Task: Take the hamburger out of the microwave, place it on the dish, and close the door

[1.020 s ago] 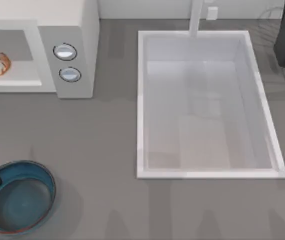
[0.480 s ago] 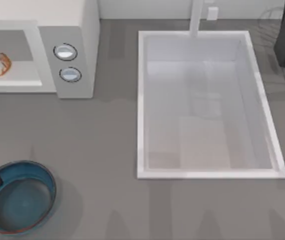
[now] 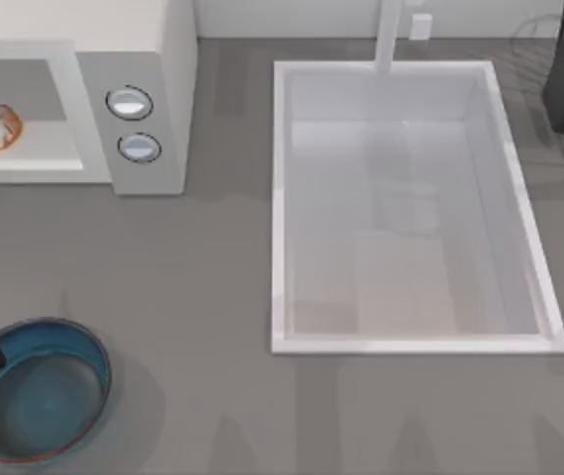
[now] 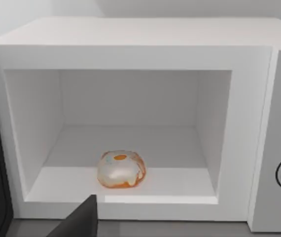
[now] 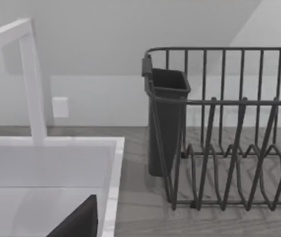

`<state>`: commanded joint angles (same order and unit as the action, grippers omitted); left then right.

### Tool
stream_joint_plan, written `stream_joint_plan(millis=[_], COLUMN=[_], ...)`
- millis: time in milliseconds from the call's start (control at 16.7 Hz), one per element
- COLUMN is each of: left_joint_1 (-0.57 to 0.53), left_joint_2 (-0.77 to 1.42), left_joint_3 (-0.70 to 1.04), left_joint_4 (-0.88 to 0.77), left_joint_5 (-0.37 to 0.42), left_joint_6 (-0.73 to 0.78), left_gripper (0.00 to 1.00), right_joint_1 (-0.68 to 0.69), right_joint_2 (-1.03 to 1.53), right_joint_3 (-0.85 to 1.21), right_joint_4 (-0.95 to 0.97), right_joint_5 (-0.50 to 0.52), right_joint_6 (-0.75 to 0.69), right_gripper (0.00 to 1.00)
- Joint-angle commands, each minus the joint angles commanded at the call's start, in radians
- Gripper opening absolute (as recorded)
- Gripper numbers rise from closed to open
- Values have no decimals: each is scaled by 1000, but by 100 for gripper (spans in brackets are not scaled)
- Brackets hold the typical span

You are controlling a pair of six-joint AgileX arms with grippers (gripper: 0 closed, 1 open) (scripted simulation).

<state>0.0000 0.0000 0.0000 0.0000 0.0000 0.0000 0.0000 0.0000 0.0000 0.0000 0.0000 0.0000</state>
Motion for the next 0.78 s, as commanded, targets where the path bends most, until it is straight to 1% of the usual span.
stream_joint_plan(millis=[180, 360, 540, 780], left_joint_1=[1, 6, 16, 35], left_joint_2=[9, 96, 268, 590], left_joint_3=[4, 39, 108, 238], left_joint_4=[4, 42, 118, 260], left_joint_5=[1, 8, 21, 46], left_joint_6=[0, 3, 9, 20], left_gripper=[100, 100, 100, 100], right_joint_1=[0, 0, 0, 0], right_joint_2=[0, 0, 0, 0], right_joint_3=[0, 0, 0, 0], right_joint_4=[0, 0, 0, 0], right_joint_5=[0, 0, 0, 0], right_joint_6=[0, 0, 0, 0], right_gripper=[100, 100, 100, 100])
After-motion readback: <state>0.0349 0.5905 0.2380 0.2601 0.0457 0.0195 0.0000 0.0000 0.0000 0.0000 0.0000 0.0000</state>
